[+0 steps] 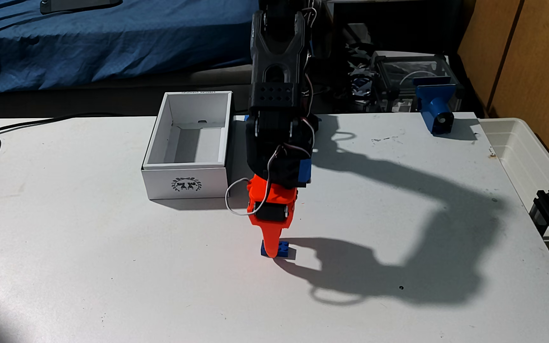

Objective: Grab the blue brick and place in box

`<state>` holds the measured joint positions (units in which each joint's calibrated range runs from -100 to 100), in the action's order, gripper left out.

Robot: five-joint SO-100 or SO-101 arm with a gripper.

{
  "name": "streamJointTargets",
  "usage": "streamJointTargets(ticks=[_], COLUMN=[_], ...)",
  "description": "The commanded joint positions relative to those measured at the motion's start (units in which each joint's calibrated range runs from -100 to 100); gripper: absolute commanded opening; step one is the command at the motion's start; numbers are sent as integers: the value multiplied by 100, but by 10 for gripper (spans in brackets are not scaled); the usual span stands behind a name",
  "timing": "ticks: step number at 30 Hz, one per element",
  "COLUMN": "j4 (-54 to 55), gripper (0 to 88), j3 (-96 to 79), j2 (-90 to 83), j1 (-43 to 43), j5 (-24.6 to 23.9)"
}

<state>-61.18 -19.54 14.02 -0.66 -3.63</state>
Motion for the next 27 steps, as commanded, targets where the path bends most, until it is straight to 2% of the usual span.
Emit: streamJointTargets(ticks=[1,14,21,27], j4=[38,176,185,254], gripper=[139,127,17,8], j3=[55,55,55,28], j2=[-28,-11,-11,-11], j1=[37,37,29,29], j5=[-18,-29,-29,-29])
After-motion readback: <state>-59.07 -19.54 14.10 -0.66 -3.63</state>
